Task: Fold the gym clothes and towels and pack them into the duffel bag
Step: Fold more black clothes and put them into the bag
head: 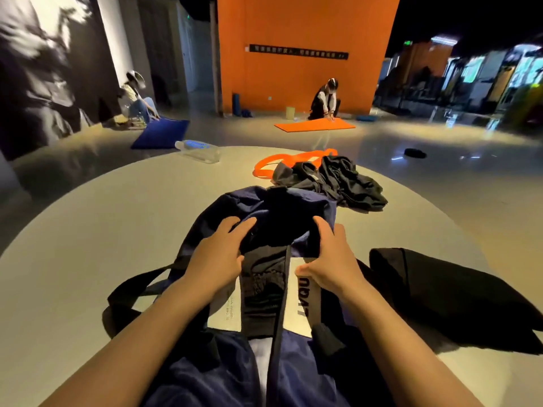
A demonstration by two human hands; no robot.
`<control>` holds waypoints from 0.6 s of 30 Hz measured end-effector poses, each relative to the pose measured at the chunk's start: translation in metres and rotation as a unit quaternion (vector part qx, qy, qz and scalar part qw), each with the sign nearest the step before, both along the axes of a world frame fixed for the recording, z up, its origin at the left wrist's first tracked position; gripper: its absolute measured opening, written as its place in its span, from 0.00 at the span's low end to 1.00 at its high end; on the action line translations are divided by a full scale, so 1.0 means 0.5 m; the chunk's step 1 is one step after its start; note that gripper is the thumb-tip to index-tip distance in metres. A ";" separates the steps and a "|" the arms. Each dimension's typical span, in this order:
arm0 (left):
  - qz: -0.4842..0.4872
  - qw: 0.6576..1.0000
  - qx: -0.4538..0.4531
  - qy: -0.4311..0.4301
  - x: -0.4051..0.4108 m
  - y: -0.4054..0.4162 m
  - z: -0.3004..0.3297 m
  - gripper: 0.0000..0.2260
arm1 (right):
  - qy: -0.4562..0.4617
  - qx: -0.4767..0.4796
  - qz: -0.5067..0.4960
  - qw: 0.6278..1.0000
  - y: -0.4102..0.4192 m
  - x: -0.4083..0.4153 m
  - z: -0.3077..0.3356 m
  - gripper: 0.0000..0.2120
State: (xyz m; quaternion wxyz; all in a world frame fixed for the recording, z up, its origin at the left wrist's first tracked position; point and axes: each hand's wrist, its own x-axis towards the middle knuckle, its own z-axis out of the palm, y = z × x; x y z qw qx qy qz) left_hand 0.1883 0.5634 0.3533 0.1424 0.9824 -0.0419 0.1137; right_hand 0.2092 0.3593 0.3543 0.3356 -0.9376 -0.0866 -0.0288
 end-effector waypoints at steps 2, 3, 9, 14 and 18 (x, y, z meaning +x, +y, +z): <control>-0.009 1.000 -0.001 -0.005 -0.009 0.013 0.022 0.34 | -0.033 0.003 0.022 0.999 -0.005 -0.010 0.030 0.41; -0.012 1.000 0.001 -0.008 -0.015 0.023 0.038 0.35 | -0.039 -0.005 0.033 0.999 -0.011 -0.017 0.051 0.41; -0.005 0.997 0.055 -0.051 -0.078 0.066 0.192 0.34 | -0.051 -0.086 0.080 0.992 -0.049 -0.071 0.202 0.42; -0.055 0.995 0.055 -0.055 -0.152 0.094 0.307 0.33 | -0.049 -0.092 0.141 0.985 -0.074 -0.129 0.322 0.30; -0.102 0.992 0.077 -0.008 -0.176 0.102 0.353 0.32 | -0.004 -0.118 0.166 0.979 -0.085 -0.106 0.339 0.34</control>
